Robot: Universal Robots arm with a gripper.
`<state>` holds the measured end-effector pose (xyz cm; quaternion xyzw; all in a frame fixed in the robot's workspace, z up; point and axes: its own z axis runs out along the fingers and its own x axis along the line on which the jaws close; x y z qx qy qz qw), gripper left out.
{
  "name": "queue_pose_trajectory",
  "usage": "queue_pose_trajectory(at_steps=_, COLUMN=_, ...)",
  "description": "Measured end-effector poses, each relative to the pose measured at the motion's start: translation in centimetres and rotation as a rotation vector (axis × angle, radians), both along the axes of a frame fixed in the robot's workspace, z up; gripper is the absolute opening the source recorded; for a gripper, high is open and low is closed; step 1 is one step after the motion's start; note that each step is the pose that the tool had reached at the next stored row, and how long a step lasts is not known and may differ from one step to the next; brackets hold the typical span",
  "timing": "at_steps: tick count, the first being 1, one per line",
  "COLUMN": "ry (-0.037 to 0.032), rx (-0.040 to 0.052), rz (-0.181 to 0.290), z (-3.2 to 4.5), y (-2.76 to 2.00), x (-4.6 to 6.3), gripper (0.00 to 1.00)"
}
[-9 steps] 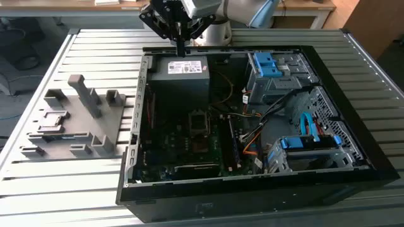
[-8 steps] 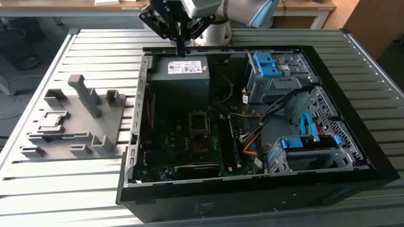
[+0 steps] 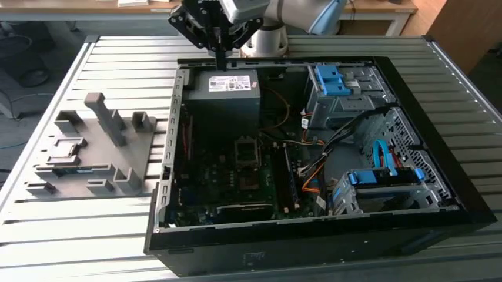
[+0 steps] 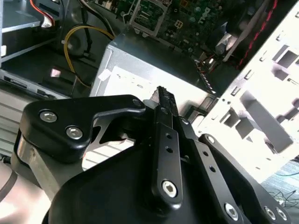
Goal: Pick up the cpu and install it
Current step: 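Reach for the cpu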
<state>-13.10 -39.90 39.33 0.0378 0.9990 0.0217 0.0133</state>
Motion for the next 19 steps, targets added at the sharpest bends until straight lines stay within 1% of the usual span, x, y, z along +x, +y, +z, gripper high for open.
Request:
queue_pose_trajectory(at_steps=7, ry=-0.0047, rx=0.0000, rz=0.000, z=0.00, y=0.00, x=-3.2, gripper=0.10)
queue_pose_trajectory(at_steps=11, ry=-0.0058, rx=0.0000, rz=0.000, z=0.00, y=0.00, x=-4.8, gripper=0.10)
queue_pose_trajectory(at_steps=19, ry=-0.0069, rx=0.0000, rz=0.000, z=0.00, y=0.00, x=-7.3, gripper=0.10)
